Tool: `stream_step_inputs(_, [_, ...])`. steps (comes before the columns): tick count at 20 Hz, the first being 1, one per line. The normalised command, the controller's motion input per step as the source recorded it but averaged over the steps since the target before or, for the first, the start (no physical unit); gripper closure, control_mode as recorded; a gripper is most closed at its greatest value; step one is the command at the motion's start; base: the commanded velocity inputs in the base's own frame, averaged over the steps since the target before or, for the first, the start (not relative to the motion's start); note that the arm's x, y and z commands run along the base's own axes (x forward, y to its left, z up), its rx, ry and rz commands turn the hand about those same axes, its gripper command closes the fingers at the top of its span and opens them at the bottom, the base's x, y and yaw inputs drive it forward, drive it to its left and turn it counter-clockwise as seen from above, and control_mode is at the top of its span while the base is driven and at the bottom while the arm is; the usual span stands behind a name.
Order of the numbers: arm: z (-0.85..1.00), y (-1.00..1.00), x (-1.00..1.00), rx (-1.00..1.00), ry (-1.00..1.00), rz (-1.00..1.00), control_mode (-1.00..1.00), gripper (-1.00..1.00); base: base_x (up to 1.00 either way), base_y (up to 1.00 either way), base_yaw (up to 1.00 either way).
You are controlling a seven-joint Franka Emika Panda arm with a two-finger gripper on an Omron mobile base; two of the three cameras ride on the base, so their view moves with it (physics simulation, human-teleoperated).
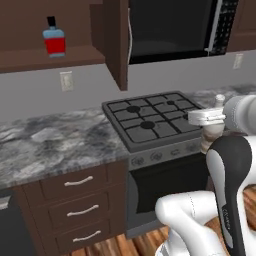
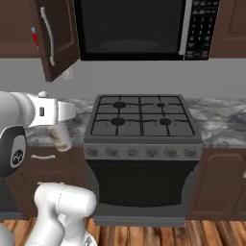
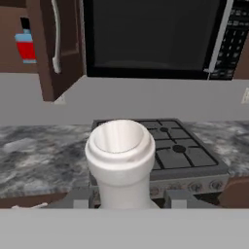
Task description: Sort all alcoholic drinks to one cabinet, and non-alcoholic drinks to the other.
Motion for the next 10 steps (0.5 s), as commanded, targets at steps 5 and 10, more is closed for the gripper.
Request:
stream_step_inputs(5, [0.0, 0.0, 0.0, 0.0, 0.0, 0.0, 1.0, 1.0, -0.08, 0.71, 0.0])
stream_step_inputs(10, [0.0, 0.0, 0.0, 0.0, 0.0, 0.0, 1.0, 1.0, -0.02, 0.7, 0.0])
